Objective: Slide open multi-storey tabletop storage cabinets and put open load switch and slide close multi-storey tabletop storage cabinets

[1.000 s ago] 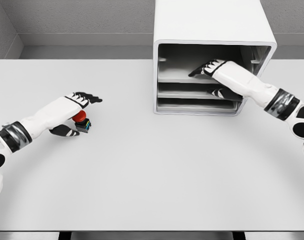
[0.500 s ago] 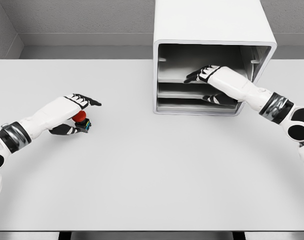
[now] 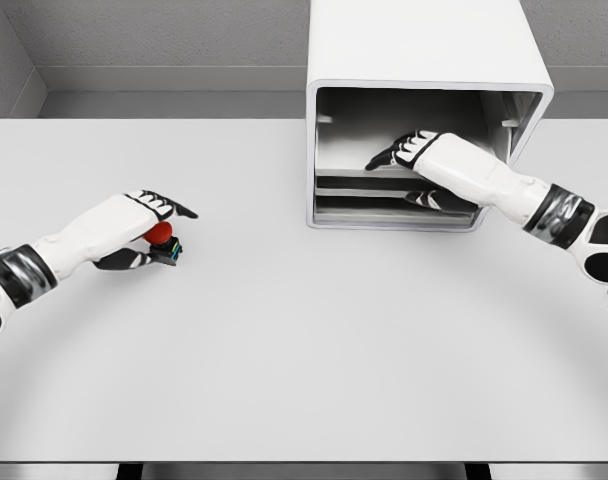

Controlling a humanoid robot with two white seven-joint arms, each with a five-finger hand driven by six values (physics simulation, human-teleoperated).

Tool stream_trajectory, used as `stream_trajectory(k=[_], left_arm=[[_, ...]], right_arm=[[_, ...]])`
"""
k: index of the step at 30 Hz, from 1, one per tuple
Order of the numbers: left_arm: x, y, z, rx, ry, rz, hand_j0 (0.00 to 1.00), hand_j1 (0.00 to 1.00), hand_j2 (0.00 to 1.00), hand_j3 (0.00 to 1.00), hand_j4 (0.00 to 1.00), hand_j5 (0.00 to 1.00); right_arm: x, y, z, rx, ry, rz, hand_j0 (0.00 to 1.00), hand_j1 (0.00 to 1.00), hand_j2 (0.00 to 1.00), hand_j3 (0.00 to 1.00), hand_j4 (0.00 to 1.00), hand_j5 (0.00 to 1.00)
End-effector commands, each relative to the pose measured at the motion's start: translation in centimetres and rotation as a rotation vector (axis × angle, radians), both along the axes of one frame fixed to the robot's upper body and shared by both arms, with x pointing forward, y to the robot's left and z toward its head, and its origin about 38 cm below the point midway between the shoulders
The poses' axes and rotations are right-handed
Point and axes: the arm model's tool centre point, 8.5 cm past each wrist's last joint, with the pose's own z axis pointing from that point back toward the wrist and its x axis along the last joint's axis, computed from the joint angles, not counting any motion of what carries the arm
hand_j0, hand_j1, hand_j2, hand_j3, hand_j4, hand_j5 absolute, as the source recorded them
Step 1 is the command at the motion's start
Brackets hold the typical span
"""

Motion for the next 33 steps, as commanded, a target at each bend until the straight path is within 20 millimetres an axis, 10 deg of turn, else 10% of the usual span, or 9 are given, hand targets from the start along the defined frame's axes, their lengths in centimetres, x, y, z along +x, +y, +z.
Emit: stream_trajectory(k=[1, 33], left_arm=[[0.0, 0.3, 0.1, 0.000, 0.000, 0.003, 0.79, 0.79, 0.79, 0.79, 0.79, 0.79], [-0.2, 0.7, -0.1, 0.002, 0.006, 0.013, 0.64, 0.64, 0.64, 0.64, 0.64, 0.64]], right_arm=[[-0.1, -0.2, 0.3, 0.001, -0.004, 0.000, 0.77, 0.77, 0.77, 0.77, 0.77, 0.77], [-5.6, -1.5, 2.3, -0.043, -0.059, 0.067, 0.77, 0.77, 0.77, 0.77, 0.77, 0.77]])
